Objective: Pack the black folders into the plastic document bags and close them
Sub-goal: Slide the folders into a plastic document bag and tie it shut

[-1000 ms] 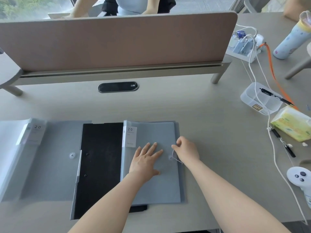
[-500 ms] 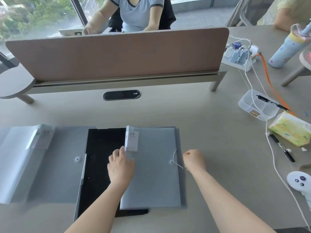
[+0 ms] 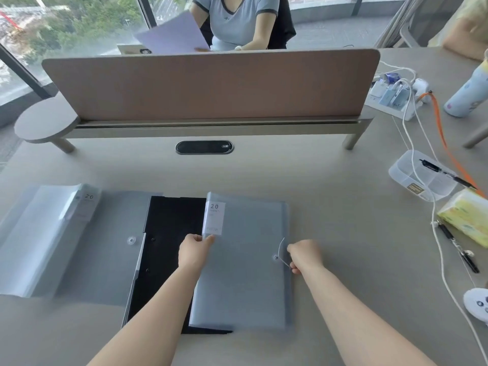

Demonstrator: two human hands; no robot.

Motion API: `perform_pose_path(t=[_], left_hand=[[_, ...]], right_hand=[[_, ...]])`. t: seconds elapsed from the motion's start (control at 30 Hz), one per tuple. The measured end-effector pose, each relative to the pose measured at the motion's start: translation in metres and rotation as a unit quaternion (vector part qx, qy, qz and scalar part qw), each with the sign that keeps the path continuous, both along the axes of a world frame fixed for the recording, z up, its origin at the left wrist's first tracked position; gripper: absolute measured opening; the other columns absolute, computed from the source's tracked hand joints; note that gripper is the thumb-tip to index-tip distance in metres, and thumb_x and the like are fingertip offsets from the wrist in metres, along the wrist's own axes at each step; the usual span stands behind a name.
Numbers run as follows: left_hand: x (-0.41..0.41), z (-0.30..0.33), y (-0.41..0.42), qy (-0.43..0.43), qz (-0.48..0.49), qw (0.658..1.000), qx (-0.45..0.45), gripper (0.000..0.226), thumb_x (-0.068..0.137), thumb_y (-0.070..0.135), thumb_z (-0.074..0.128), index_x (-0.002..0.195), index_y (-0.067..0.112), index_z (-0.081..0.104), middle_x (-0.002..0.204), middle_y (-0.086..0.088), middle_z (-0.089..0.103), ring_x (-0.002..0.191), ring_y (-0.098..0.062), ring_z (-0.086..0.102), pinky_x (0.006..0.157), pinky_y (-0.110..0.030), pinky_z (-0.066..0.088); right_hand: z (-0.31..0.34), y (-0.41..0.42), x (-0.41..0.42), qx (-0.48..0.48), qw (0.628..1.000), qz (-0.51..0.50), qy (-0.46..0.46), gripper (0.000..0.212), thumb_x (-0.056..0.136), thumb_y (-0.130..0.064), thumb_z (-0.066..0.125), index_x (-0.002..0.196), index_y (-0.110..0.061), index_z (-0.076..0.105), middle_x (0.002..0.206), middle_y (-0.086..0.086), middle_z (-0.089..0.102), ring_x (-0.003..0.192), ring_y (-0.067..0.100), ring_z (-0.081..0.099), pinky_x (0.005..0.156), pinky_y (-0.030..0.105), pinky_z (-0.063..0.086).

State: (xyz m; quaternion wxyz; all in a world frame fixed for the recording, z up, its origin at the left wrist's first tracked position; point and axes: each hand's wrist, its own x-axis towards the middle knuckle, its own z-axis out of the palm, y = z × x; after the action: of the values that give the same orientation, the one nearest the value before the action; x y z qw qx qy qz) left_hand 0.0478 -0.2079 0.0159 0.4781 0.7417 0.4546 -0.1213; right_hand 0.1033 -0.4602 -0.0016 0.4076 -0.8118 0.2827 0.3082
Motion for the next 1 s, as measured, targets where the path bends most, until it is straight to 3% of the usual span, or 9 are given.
perform_pose_path(t=[0.1,0.23,0.43,0.6,0.73,1.0], left_hand=[[-0.004,0.004,0.001,-0.039,0.033,0.999,-0.015,0.028,0.085,0.033,0.066,0.1,0.01,0.059,0.091,-0.003,0.065,0.071,-0.018,0.059,0.056,-0.029,0.044],[-0.012,0.015,0.011,-0.082,0.072,0.994,0.008,0.027,0.088,0.033,0.064,0.107,0.014,0.059,0.098,0.002,0.062,0.082,-0.015,0.057,0.062,-0.029,0.043],[-0.033,0.031,0.04,-0.102,0.118,0.987,0.047,0.025,0.089,0.031,0.064,0.105,0.013,0.059,0.098,-0.001,0.062,0.088,-0.019,0.057,0.064,-0.03,0.042],[-0.051,0.031,0.067,-0.099,0.134,0.984,0.062,0.024,0.088,0.031,0.065,0.1,0.01,0.06,0.095,-0.007,0.064,0.079,-0.023,0.056,0.06,-0.031,0.041],[-0.054,0.025,0.086,-0.105,0.126,0.984,0.071,0.021,0.087,0.031,0.065,0.096,0.012,0.06,0.094,-0.008,0.066,0.078,-0.024,0.059,0.064,-0.033,0.043],[-0.054,0.017,0.114,-0.063,0.054,0.991,0.107,0.021,0.087,0.033,0.063,0.093,0.013,0.061,0.092,0.0,0.067,0.077,-0.014,0.06,0.06,-0.029,0.042]], right_hand=[[-0.002,0.003,-0.001,0.016,1.0,0.014,0.011,0.014,0.08,-0.005,0.052,0.068,-0.003,0.061,0.052,0.014,0.059,0.048,0.029,0.06,0.062,0.043,0.06],[0.001,0.017,-0.008,0.046,0.998,0.043,-0.002,0.014,0.078,-0.003,0.055,0.066,-0.01,0.055,0.049,0.01,0.051,0.046,0.026,0.053,0.047,0.03,0.05],[0.001,0.052,-0.017,0.081,0.993,0.088,-0.023,0.02,0.08,-0.008,0.056,0.068,-0.016,0.043,0.054,0.01,0.046,0.044,0.024,0.048,0.051,0.031,0.044],[-0.001,0.079,-0.023,0.08,0.988,0.13,-0.031,0.022,0.082,-0.011,0.057,0.066,-0.018,0.042,0.051,0.008,0.045,0.04,0.023,0.05,0.056,0.033,0.043],[-0.001,0.098,-0.025,0.08,0.989,0.119,-0.039,0.024,0.084,-0.01,0.058,0.067,-0.017,0.043,0.054,0.009,0.044,0.047,0.024,0.049,0.053,0.033,0.042],[-0.013,0.12,-0.034,0.026,0.992,0.103,-0.065,0.009,0.085,-0.016,0.057,0.076,-0.019,0.055,0.065,0.006,0.06,0.061,0.028,0.059,0.065,0.04,0.054]])
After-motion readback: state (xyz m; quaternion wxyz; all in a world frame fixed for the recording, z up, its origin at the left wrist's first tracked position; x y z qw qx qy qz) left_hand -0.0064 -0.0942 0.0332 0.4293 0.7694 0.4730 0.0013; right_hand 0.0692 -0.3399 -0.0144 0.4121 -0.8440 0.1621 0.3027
